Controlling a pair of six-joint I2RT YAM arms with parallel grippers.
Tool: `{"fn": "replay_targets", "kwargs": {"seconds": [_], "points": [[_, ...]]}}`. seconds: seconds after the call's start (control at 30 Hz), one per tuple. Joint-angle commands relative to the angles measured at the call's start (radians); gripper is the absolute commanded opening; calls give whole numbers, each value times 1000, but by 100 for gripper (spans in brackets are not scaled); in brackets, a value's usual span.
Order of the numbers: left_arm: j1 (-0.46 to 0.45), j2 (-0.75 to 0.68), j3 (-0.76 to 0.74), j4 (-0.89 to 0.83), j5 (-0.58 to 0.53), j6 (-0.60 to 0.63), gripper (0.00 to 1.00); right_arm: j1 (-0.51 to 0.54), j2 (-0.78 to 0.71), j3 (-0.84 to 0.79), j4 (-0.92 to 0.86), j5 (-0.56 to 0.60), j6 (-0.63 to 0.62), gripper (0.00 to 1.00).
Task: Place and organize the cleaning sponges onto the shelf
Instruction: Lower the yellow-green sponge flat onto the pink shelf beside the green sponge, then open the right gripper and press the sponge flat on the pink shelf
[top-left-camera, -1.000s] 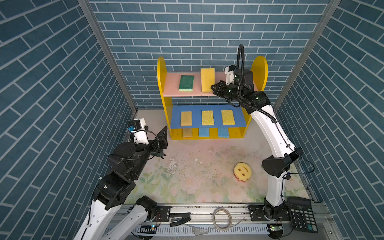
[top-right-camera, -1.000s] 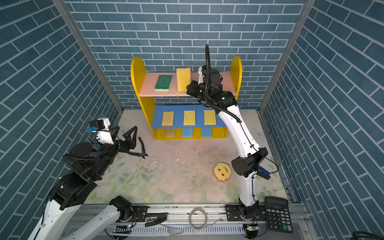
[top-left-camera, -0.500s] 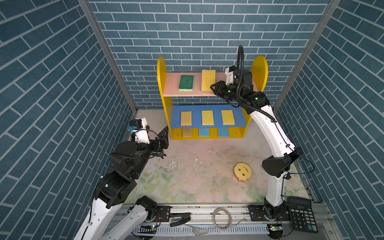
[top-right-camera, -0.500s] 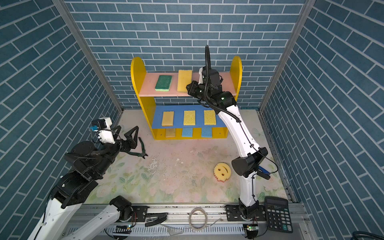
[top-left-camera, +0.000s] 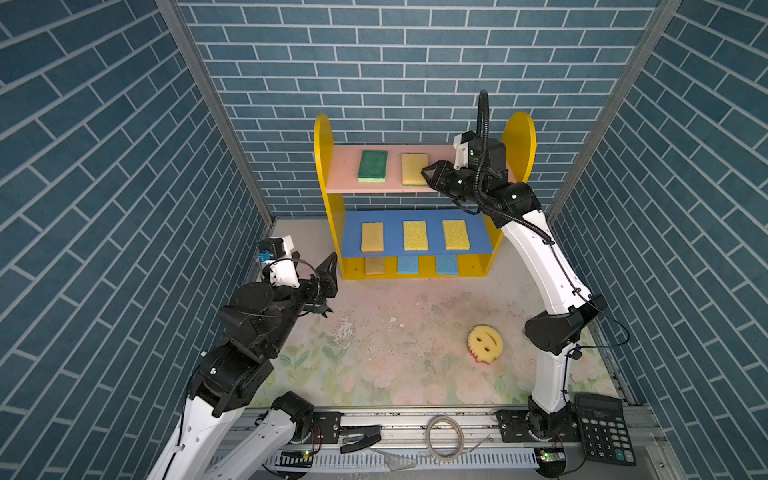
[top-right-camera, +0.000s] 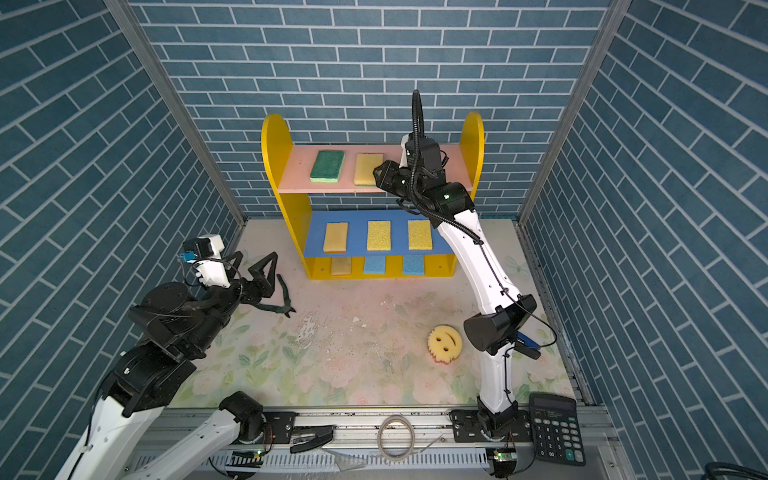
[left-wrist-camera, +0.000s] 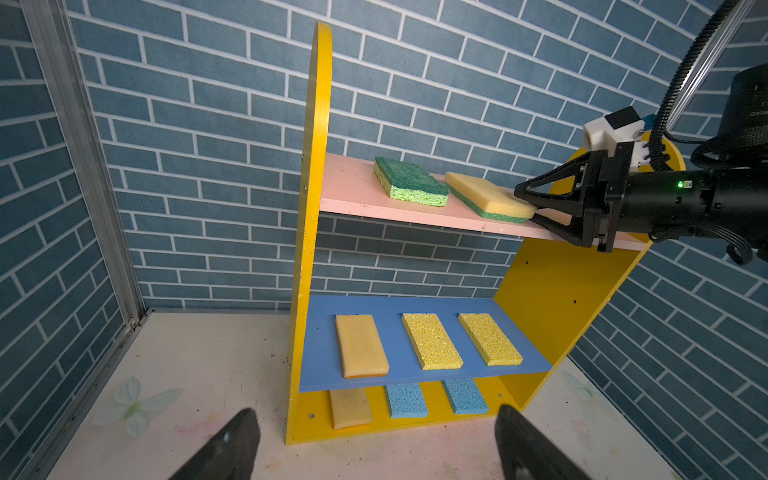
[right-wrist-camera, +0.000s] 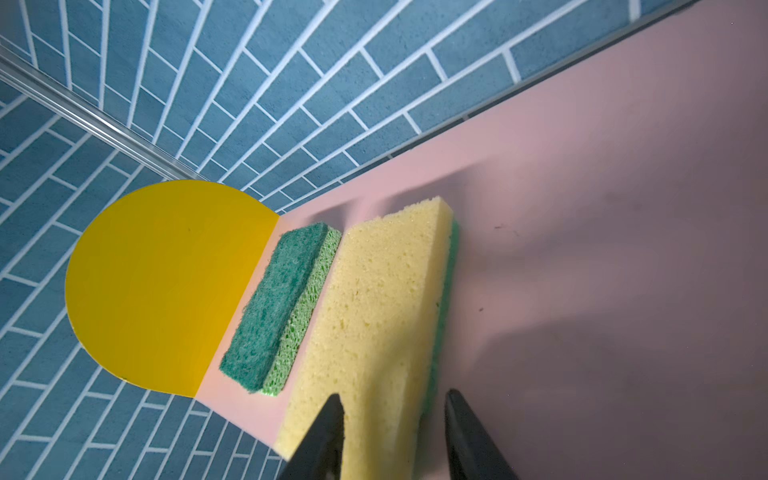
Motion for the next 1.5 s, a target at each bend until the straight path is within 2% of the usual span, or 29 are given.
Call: {"fn": "replay_targets", "kwargs": {"seconds": [0.0, 0.4, 0.57, 0.63, 0.77, 0.9, 1.17, 1.47], "points": [[3, -5, 0, 4, -2, -3, 90, -8, -41, -12, -21, 18, -16, 45], [3, -19, 19, -13, -47, 32, 89, -8, -122, -32, -25, -5, -53, 45], [4, -19, 25, -10, -74, 50, 90, -4, -181, -94, 7, -43, -53, 41], [4, -19, 30, -12, -79, 54, 89, 4, -202, -121, 20, -59, -52, 34], [4, -19, 33, -13, -84, 56, 90, 30, -235, -181, 49, -90, -52, 0], [3, -19, 35, -13, -84, 52, 90, 77, -212, -173, 43, -102, -64, 0], [3, -19, 35, -19, -73, 37, 89, 100, -67, -25, -44, -160, -62, 0], [4, -20, 41, -31, -90, 55, 90, 95, -26, 8, -46, -114, -80, 0]]}}
